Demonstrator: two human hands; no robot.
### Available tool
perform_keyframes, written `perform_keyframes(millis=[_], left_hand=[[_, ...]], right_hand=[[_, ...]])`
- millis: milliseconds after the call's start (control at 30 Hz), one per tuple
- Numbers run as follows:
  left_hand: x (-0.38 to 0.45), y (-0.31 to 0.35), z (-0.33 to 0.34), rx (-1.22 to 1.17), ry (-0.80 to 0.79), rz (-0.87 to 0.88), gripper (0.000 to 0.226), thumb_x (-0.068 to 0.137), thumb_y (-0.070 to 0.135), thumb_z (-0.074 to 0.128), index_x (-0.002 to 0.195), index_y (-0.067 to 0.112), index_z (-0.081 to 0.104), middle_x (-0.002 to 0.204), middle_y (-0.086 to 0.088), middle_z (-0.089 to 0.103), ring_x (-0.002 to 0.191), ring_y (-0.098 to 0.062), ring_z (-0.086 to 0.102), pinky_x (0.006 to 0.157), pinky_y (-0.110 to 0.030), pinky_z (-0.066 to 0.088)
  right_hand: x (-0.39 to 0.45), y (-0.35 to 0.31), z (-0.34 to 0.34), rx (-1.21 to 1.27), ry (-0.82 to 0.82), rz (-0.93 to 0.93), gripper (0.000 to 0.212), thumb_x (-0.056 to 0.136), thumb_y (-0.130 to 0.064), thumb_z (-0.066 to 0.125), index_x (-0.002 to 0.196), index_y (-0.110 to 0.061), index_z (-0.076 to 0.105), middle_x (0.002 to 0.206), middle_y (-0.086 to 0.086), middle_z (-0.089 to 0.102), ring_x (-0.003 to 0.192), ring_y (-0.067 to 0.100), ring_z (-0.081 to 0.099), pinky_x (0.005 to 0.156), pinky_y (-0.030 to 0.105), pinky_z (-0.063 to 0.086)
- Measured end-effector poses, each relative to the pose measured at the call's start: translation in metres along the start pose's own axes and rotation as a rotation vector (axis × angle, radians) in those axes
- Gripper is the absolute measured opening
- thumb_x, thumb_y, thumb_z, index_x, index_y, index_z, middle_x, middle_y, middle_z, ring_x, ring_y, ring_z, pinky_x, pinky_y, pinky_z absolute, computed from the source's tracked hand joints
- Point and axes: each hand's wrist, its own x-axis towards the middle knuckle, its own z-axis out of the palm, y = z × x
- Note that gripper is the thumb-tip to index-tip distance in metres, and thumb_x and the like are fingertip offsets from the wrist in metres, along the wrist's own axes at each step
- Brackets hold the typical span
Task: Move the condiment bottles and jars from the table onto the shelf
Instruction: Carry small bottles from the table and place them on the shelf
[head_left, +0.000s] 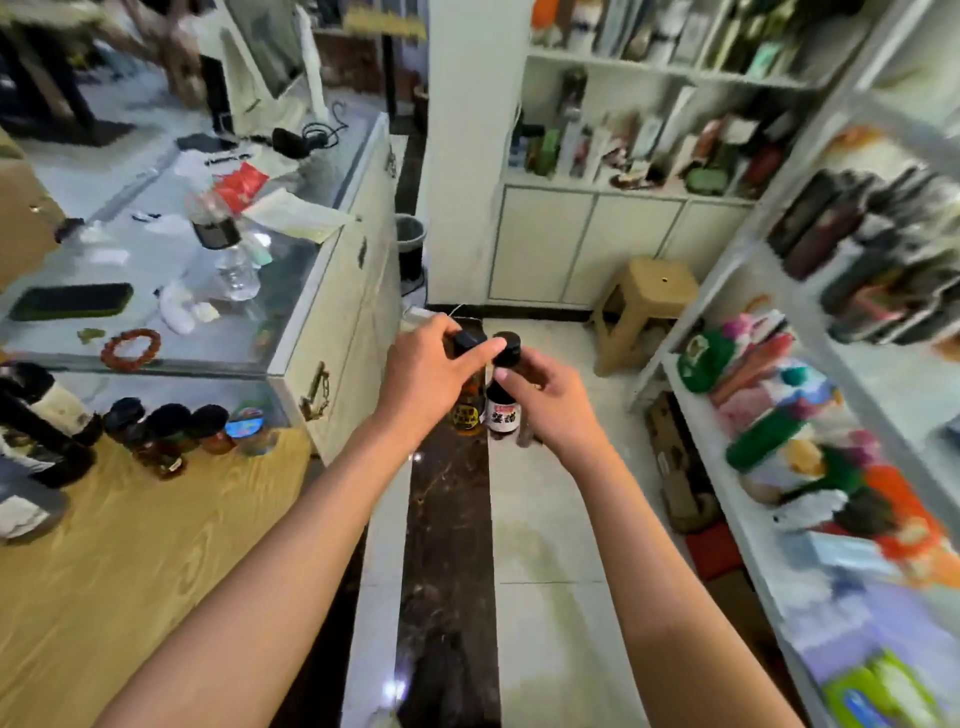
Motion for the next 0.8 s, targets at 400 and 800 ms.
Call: perform_keyframes(millis=[400, 800], left_hand=[[-0.016, 0.241, 0.208, -0.080, -0.257, 0.365, 0.049, 0.079, 0.064, 0.063, 0.090, 0.017, 0.059, 0.074, 0.003, 0.064, 0.070, -0.020, 0.063, 0.063, -0.037, 0.052], [-0.041, 0.448, 0.333, -0.179, -0.295, 0.630, 0.058, 0.073, 0.073, 0.053, 0.089, 0.017, 0.057, 0.075, 0.005, 0.062, 0.067, -0.013, 0.061, 0.061, -0.034, 0.052]], right_hand=[[-0.061, 0.019, -0.295, -0.062, 0.357, -0.055, 0.019, 0.095, -0.011, 0.061, 0.106, -0.024, 0.070, 0.100, 0.003, 0.075, 0.098, 0.015, 0.070, 0.086, 0.030, 0.057], [-0.116, -0.001, -0.513, -0.165, 0.609, -0.141, 0.013, 0.098, -0.018, 0.058, 0.104, -0.019, 0.070, 0.094, 0.003, 0.074, 0.082, 0.004, 0.069, 0.070, 0.017, 0.054]])
